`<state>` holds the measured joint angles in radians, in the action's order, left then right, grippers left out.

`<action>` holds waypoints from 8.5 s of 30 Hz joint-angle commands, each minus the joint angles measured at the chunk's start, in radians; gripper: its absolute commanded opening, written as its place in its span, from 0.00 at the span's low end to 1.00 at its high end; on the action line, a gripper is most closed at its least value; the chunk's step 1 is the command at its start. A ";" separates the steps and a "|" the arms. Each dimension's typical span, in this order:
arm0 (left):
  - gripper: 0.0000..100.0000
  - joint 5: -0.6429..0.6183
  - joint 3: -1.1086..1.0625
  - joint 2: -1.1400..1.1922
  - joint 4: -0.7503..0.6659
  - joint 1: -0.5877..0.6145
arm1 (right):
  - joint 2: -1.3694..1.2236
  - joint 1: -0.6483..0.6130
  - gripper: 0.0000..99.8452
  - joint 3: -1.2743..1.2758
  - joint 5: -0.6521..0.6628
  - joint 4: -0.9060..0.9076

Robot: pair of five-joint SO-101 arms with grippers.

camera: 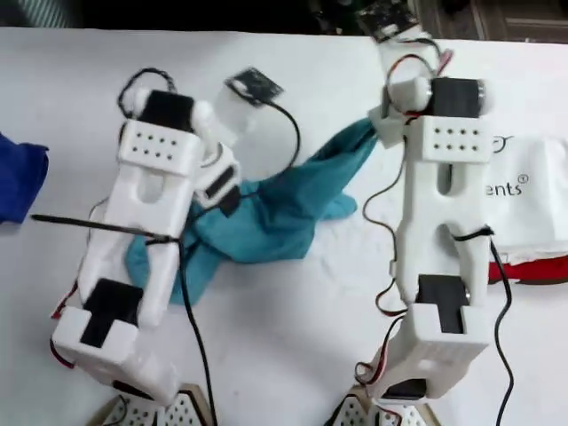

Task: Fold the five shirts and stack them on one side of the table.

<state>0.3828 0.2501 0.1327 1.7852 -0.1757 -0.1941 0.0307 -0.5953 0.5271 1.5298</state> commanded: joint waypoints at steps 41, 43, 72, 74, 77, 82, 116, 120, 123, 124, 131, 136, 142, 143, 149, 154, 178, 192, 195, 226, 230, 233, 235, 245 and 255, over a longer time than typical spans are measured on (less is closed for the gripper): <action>0.21 0.066 0.218 0.176 -0.015 0.008 | -0.203 0.114 0.02 -0.014 -0.005 -0.232; 0.21 0.063 0.221 0.174 -0.002 -0.010 | -0.220 0.140 0.02 -0.014 -0.005 -0.234; 0.25 0.046 -0.232 -0.097 -0.046 -0.091 | -0.239 0.136 0.02 -0.066 0.002 -0.228; 0.25 0.044 -0.295 -0.096 -0.100 -0.082 | -0.240 0.125 0.02 -0.075 0.003 -0.228; 0.25 0.018 -0.307 -0.097 -0.152 -0.058 | -0.237 0.111 0.02 -0.074 0.002 -0.228; 0.25 0.009 -0.127 -0.097 -0.094 -0.010 | -0.231 0.094 0.02 -0.074 -0.002 -0.226; 0.17 -0.100 -0.641 -0.087 -0.514 -0.245 | -0.205 0.094 0.02 -0.074 0.003 -0.183; 0.08 -0.098 -0.641 -0.087 -0.548 -0.277 | -0.203 0.094 0.02 -0.075 0.003 -0.162; 0.04 -0.097 -0.641 -0.087 -0.554 -0.305 | -0.194 0.094 0.02 -0.075 0.003 -0.143; 0.03 -0.095 -0.641 -0.087 -0.554 -0.308 | -0.185 0.096 0.02 -0.075 0.003 -0.137; 0.02 -0.092 -0.535 -0.120 -0.419 -0.237 | -0.074 0.085 0.02 -0.075 0.006 -0.082; 0.02 -0.091 -0.238 -0.260 -0.201 -0.105 | 0.051 0.067 0.02 -0.075 0.006 0.002; 0.02 -0.091 0.133 -0.377 -0.060 0.039 | 0.231 0.056 0.02 -0.075 0.006 0.064; 0.02 -0.091 0.186 -0.383 -0.041 0.065 | 0.260 0.058 0.02 -0.075 0.006 0.071; 0.02 -0.091 0.450 -0.409 -0.014 0.249 | 0.427 0.082 0.02 -0.075 0.000 0.130; 0.02 -0.091 0.640 -0.420 -0.008 0.323 | 0.475 0.162 0.02 -0.018 -0.003 0.191; 0.02 0.129 0.281 -0.642 -0.003 0.328 | 0.631 0.058 0.02 0.321 -0.005 0.186; 0.02 0.328 -0.542 -0.809 -0.149 0.493 | 0.496 0.033 0.02 0.628 -0.089 0.189; 0.02 0.371 -0.621 -0.826 -0.160 0.539 | 0.496 0.016 0.02 0.743 -0.091 0.189; 0.02 0.282 -0.825 -0.822 -0.511 0.828 | 0.452 -0.458 0.33 0.703 0.201 0.183; 0.02 0.282 -0.838 -0.811 -0.512 0.828 | 0.278 -0.542 0.33 0.687 0.201 0.168; 0.02 0.282 -0.838 -0.811 -0.512 0.828 | 0.171 -0.590 0.34 0.637 0.206 0.145; 0.02 0.281 -0.838 -0.811 -0.512 0.828 | 0.113 -0.605 0.34 0.606 0.207 0.117; 0.02 0.281 -0.838 -0.809 -0.512 0.828 | -0.157 -0.591 0.33 0.494 0.209 0.090; 0.02 0.281 -0.838 -0.811 -0.511 0.828 | -0.214 -0.544 0.33 0.488 0.209 0.094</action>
<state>0.6743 -0.5938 -0.6790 1.2912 0.6437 -0.4181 -0.5401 -0.0783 0.7296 1.6172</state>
